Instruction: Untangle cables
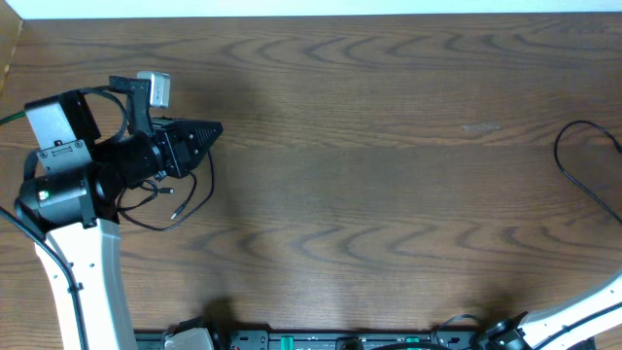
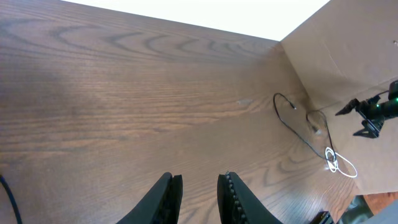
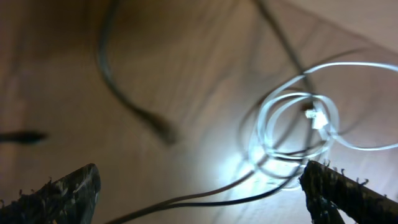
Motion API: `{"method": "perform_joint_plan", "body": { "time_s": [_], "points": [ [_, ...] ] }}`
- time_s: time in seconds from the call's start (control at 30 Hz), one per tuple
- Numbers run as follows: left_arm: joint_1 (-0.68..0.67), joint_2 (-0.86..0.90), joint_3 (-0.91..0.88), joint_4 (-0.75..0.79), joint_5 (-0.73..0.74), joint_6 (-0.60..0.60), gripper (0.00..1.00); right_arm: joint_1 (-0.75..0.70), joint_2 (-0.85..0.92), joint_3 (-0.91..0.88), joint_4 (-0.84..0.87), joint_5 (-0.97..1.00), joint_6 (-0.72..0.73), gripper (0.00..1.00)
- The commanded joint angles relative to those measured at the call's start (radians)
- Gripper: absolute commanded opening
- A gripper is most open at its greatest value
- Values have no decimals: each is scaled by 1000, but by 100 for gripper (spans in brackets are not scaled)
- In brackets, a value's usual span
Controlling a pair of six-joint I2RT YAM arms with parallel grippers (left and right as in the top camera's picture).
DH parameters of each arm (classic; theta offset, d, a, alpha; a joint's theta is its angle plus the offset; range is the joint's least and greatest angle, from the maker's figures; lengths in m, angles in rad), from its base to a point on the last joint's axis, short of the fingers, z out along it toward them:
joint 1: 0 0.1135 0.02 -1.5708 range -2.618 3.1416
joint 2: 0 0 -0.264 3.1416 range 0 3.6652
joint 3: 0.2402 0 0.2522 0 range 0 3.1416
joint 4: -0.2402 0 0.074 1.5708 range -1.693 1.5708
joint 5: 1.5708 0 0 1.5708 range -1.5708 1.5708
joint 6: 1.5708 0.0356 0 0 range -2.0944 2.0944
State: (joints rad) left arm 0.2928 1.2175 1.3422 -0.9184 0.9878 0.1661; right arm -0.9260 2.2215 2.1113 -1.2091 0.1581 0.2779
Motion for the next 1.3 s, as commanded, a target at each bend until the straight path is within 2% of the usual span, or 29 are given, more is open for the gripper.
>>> {"method": "perform_joint_plan", "body": {
  "time_s": [0.0,0.1,0.27,0.53,0.67,0.77,0.97,1.13,1.27],
  "points": [
    [2,-4,-1,-5,-2,24,25,40,-76,2,-13,-157,-6,99],
    [2,-4,-1,6,-2,24,25,79,-120,2,-55,-245,-6,99],
    [2,-3,-1,71,-11,25,25,158,-203,2,-81,-246,-14,99],
    [2,-4,-1,76,-15,25,25,305,-247,-1,-190,-116,-13,99],
    [2,-4,-1,56,-67,24,25,372,-256,-54,-201,-95,-13,99],
    [2,-6,-1,37,-66,24,25,429,-287,-160,-160,-50,-13,99],
    [2,-32,-1,24,-66,24,25,518,-440,-488,56,-34,-13,99],
    [2,-68,-1,10,-66,25,25,560,-597,-745,230,-76,13,99],
    [2,-89,-1,-6,-66,29,25,591,-689,-883,306,-133,80,99]
  ]
}}
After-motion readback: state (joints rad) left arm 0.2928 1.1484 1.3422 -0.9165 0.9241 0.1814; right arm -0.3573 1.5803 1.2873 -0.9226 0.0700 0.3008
